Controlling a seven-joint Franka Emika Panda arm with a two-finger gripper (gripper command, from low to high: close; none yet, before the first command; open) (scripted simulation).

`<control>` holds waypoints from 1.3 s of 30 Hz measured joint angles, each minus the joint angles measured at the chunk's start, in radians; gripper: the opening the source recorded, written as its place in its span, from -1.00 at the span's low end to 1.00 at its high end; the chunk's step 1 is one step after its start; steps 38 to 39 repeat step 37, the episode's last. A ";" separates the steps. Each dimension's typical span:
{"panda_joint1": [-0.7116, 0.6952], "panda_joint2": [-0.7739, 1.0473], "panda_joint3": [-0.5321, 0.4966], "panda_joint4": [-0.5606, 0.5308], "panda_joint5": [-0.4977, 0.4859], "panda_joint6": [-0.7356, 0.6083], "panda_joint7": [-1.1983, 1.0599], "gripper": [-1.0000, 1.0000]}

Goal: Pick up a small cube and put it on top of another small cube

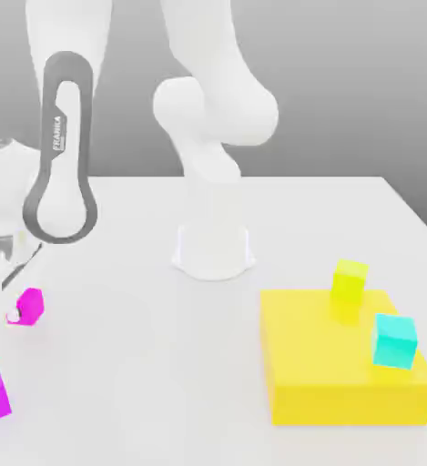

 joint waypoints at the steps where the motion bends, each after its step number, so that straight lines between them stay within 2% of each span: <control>1: 0.008 -0.023 -0.016 -0.006 -0.033 -0.016 0.025 -1.00; 3: 0.022 -0.068 -0.044 -0.019 -0.095 -0.047 0.072 -1.00; 5: 0.053 -0.098 -0.022 -0.017 -0.120 -0.081 0.058 -1.00; 16: 0.471 -0.196 0.268 0.081 -0.126 -0.280 -0.327 -1.00; 23: 0.769 -0.265 0.394 0.145 -0.174 -0.404 -0.548 -1.00; 28: 0.931 -0.313 0.508 0.190 -0.220 -0.491 -0.697 -1.00; 32: 0.972 -0.224 0.532 0.177 -0.261 -0.390 -0.712 -1.00; 33: 0.965 -0.194 0.541 0.170 -0.270 -0.353 -0.707 1.00; 39: 0.968 -0.194 0.541 0.170 -0.269 -0.353 -0.707 1.00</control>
